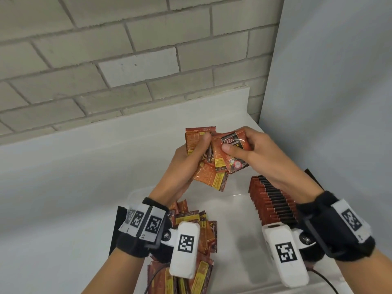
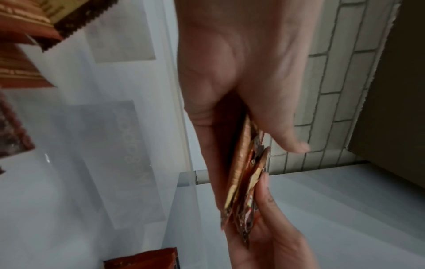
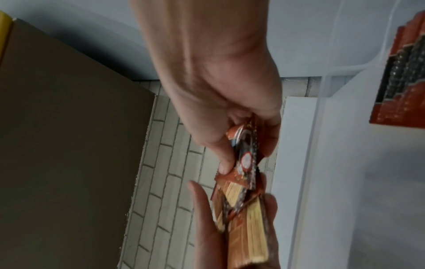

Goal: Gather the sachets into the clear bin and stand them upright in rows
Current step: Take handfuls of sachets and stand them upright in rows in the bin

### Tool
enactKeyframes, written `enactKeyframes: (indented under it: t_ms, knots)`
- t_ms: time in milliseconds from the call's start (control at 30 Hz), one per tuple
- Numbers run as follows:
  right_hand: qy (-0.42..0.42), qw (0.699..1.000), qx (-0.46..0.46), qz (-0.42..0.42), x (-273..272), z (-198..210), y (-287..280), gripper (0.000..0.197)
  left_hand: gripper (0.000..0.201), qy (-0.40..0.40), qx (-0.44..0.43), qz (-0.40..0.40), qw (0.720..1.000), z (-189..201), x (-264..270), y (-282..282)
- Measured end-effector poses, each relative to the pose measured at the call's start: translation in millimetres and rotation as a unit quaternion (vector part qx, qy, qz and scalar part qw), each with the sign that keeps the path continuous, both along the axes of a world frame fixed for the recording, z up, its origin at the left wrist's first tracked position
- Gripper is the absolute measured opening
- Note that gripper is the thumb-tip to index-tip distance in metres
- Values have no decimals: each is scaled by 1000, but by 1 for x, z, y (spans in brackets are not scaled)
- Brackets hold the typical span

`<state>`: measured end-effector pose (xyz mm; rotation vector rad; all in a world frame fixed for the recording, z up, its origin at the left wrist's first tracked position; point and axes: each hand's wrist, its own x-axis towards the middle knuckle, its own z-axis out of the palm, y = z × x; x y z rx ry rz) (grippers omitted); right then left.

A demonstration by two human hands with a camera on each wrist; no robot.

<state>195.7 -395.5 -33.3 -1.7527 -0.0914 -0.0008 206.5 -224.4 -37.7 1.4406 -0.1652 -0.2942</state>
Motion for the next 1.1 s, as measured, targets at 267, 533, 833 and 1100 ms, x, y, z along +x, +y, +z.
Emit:
enactKeyframes:
  t_ms: [267, 533, 833, 1100]
  knots:
    - [25, 1000, 3, -17, 1, 0, -2, 31, 27, 48, -75, 26, 996, 2, 4, 2]
    - [67, 997, 10, 33, 1, -1, -3, 33, 32, 27, -61, 29, 997, -2, 4, 3]
    - [73, 991, 108, -30, 5, 3, -10, 22, 32, 42, -75, 56, 995, -4, 7, 3]
    - [15, 959, 236, -155, 8, 4, -5, 13, 40, 12, -124, 37, 992, -1, 5, 4]
